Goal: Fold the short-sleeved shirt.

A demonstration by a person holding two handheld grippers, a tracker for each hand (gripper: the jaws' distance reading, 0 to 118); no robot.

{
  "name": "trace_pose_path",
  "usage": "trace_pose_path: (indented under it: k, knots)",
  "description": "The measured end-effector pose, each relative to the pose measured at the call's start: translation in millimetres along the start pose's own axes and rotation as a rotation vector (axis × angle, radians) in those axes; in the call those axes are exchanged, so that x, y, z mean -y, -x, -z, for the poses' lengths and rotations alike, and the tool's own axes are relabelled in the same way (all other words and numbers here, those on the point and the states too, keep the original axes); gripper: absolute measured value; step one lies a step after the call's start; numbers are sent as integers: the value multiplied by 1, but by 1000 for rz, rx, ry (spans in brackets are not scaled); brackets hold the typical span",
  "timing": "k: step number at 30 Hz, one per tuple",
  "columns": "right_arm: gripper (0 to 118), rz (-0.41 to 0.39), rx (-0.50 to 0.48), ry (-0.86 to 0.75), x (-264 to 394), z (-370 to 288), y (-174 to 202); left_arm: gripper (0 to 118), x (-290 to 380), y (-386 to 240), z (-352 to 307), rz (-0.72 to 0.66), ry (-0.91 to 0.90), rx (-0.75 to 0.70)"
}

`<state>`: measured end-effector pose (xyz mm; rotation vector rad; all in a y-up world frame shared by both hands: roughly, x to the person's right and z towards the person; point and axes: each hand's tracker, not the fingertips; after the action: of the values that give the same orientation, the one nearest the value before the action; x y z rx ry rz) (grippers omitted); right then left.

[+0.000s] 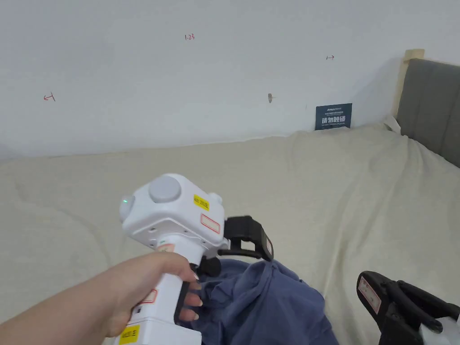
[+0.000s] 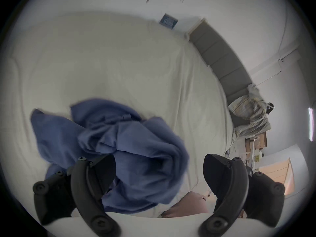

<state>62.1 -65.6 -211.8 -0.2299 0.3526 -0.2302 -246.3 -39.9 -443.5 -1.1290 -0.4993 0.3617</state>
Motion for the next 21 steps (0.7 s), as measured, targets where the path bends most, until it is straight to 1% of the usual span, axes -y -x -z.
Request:
trace_pose_path:
  k: [1, 2, 3, 4, 5, 6, 7, 8, 9, 11, 14, 16, 17, 19, 21]
  knots:
    - [0, -3, -1, 0, -2, 0, 2, 105, 4, 1, -23, 0, -76, 18]
    - [0, -10, -2, -4, -3, 0, 4, 101, 14, 1, -47, 23, -153, 24]
    - [0, -18, -4, -9, -4, -1, 6, 85, 26, 1, -68, 34, -215, 21]
    - [0, -30, -4, -21, -4, -2, 8, 64, 42, 1, -90, 52, -283, -2]
    - [0, -39, -3, -42, -5, -5, 10, 49, 60, 4, -112, 82, -354, -28]
    - [0, -45, -3, -66, -6, -7, 12, 49, 79, 6, -129, 116, -413, -39]
    - [0, -50, 1, -100, -6, -11, 15, 0, 101, 8, -145, 149, -500, -73]
    - [0, -50, 2, -124, -6, -14, 17, 0, 125, 11, -163, 148, -615, -147]
    - [0, -51, 1, -146, -6, -18, 19, 0, 146, 16, -173, 160, -648, -194]
    - [0, -61, 14, -213, -4, -28, 24, 0, 190, 24, -193, 190, -786, -218]
    - [0, -72, 37, -264, -1, -39, 33, 0, 246, 23, -200, 219, -1022, -447]
    - [0, -66, 39, -339, 4, -47, 35, 0, 273, 24, -200, 269, -1128, -565]
    - [0, -71, 43, -377, 7, -52, 36, 0, 285, 19, -192, 287, -1159, -626]
    - [0, -94, 83, -392, 9, -55, 40, 0, 304, 18, -184, 290, -1207, -721]
    - [0, -106, 91, -367, 11, -54, 42, 0, 316, 20, -177, 287, -1206, -708]
